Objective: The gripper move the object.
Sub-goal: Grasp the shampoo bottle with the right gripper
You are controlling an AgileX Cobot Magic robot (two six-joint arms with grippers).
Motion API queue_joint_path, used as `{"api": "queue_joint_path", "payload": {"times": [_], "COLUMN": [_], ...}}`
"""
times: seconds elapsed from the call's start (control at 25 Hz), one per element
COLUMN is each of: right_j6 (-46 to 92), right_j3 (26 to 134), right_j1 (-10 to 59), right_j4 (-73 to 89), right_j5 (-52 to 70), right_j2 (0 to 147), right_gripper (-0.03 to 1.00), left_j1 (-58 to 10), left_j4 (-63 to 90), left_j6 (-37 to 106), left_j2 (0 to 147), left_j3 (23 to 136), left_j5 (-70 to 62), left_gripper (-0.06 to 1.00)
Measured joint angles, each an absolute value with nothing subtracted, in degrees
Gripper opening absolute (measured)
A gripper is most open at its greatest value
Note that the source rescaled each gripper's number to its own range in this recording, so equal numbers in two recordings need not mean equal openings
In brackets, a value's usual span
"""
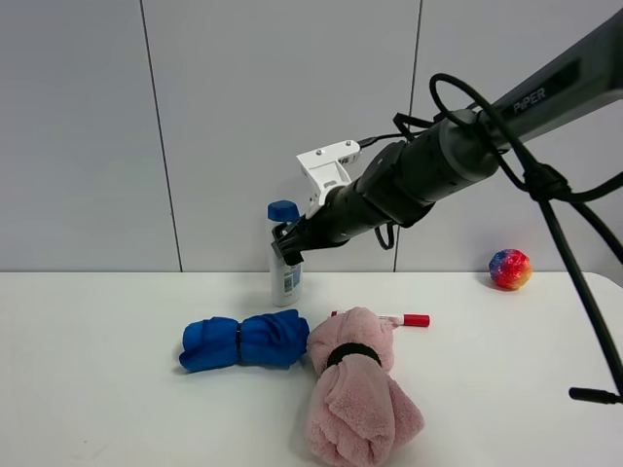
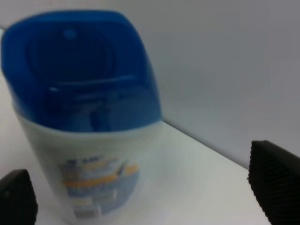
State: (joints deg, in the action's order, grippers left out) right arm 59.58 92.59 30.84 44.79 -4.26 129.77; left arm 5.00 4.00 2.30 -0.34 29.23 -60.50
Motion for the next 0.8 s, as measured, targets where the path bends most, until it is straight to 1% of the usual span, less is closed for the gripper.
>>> {"api": "queue_joint_path", "payload": {"times": [0.24, 0.56, 0.8], "right_j6": [59.58, 59.58, 59.58], "right_j3": [96.99, 97.98, 101.80], "right_j1": [32.13, 32.80, 33.53], "right_j4": [44.79, 44.79, 44.79], "right_j5": [-4.32, -7.72, -8.50], "right_j2": [133.45, 136.02, 139.10], "right_gripper": [1.00, 1.00, 0.99], "left_j1": [5.00, 5.00, 5.00], "left_j4": [4.00, 4.00, 4.00], "left_j6": [2.30, 2.30, 2.30], "left_j2": [-0.34, -0.34, -0.34], "left_j3": [29.23, 29.23, 29.23], "left_j5": [-60.50, -60.50, -60.50], "left_gripper": [1.00, 1.00, 1.00]}}
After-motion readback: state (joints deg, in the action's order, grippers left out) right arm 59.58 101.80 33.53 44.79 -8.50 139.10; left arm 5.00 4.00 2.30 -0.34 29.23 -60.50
